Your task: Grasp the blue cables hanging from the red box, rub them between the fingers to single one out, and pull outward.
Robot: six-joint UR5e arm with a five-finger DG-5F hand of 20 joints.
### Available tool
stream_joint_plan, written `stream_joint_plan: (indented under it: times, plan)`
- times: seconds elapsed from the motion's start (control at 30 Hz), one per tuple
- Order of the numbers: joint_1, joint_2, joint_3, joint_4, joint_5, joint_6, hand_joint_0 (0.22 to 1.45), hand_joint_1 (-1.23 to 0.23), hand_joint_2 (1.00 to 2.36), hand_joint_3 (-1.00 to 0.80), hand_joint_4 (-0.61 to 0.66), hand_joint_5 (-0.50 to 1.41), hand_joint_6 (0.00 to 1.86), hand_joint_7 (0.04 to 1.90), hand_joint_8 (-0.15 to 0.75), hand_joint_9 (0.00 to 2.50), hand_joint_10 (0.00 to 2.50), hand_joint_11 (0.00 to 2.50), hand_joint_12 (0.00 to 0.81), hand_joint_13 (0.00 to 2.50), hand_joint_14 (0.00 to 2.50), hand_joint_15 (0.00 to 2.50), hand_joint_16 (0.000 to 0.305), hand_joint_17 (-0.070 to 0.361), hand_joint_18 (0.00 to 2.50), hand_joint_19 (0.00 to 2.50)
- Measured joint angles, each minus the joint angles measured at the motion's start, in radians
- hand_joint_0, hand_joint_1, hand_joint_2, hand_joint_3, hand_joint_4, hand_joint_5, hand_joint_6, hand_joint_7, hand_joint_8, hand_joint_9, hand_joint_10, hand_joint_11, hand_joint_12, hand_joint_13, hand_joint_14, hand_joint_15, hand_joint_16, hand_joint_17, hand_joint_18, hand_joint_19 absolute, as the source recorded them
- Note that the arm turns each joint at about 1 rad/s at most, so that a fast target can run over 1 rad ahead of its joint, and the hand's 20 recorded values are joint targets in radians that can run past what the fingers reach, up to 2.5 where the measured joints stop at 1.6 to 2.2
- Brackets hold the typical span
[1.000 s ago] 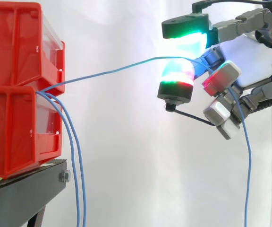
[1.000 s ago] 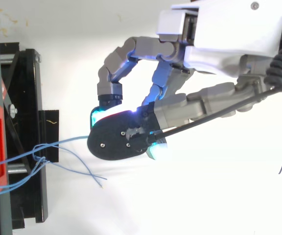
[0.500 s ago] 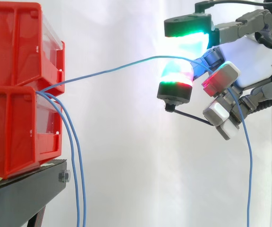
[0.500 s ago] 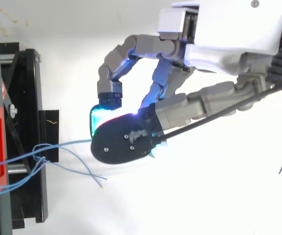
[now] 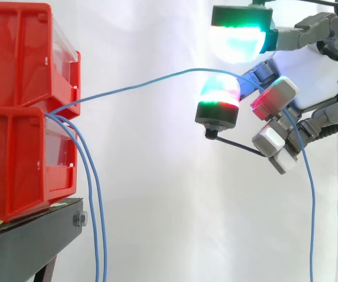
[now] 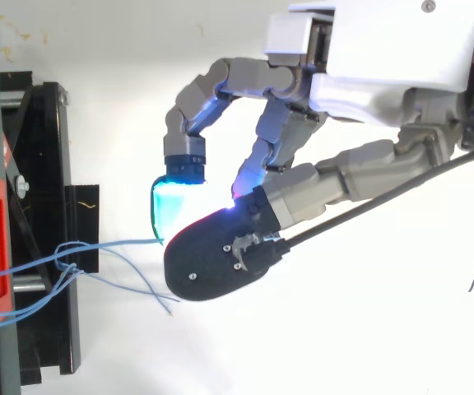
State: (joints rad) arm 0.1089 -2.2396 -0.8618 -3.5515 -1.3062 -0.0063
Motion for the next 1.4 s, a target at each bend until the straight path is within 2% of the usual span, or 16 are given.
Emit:
stream_joint_plan:
  times: [0.17,0.27,0.5,0.77,1.0,1.13,1.3,1.4]
  plan:
    - [0.0,0.0,0.0,0.0,-0.001,0.002,0.57,-0.77,1.0,-0.43,0.15,-0.17,0.9,0.94,0.333,1.26,0.02,0.99,0.419,0.98,0.02,0.63,0.053,0.119,0.79,0.56]
    - [0.0,0.0,0.0,0.0,-0.001,0.004,0.6,-0.77,1.01,-0.35,0.14,-0.16,0.9,0.96,0.331,1.26,0.02,0.99,0.414,0.98,0.02,0.63,0.052,0.117,0.79,0.56]
    - [0.002,0.0,0.0,-0.001,-0.002,0.009,0.61,-0.78,1.02,-0.18,0.09,-0.15,0.92,0.99,0.344,1.26,0.02,0.99,0.42,0.98,0.02,0.61,0.053,0.12,0.81,0.54]
    - [0.006,0.0,0.0,-0.015,-0.002,0.066,0.61,-0.8,1.01,0.01,-0.02,-0.12,0.93,1.09,0.369,1.29,0.01,0.94,0.458,1.01,0.02,0.59,0.061,0.137,0.89,0.48]
    - [0.009,0.0,-0.004,-0.024,-0.003,0.082,0.63,-0.83,1.0,0.11,-0.12,-0.1,0.93,1.22,0.342,1.31,0.02,0.87,0.458,1.01,0.02,0.57,0.061,0.137,0.9,0.46]
    - [0.01,0.0,-0.028,-0.024,-0.006,0.116,0.64,-0.85,1.06,0.15,-0.18,-0.09,0.93,1.3,0.325,1.14,0.01,0.67,0.452,0.97,0.02,0.54,0.06,0.135,0.89,0.44]
    - [0.015,0.0,-0.086,-0.018,-0.025,0.197,0.63,-0.85,1.11,0.14,-0.21,-0.09,0.93,1.31,0.317,1.01,0.01,0.56,0.451,0.92,0.02,0.54,0.06,0.134,0.86,0.43]
    - [0.018,0.0,-0.107,-0.012,-0.034,0.229,0.61,-0.85,1.16,0.13,-0.23,-0.09,0.93,1.31,0.308,0.85,0.01,0.36,0.453,0.81,0.01,0.48,0.058,0.131,0.78,0.39]
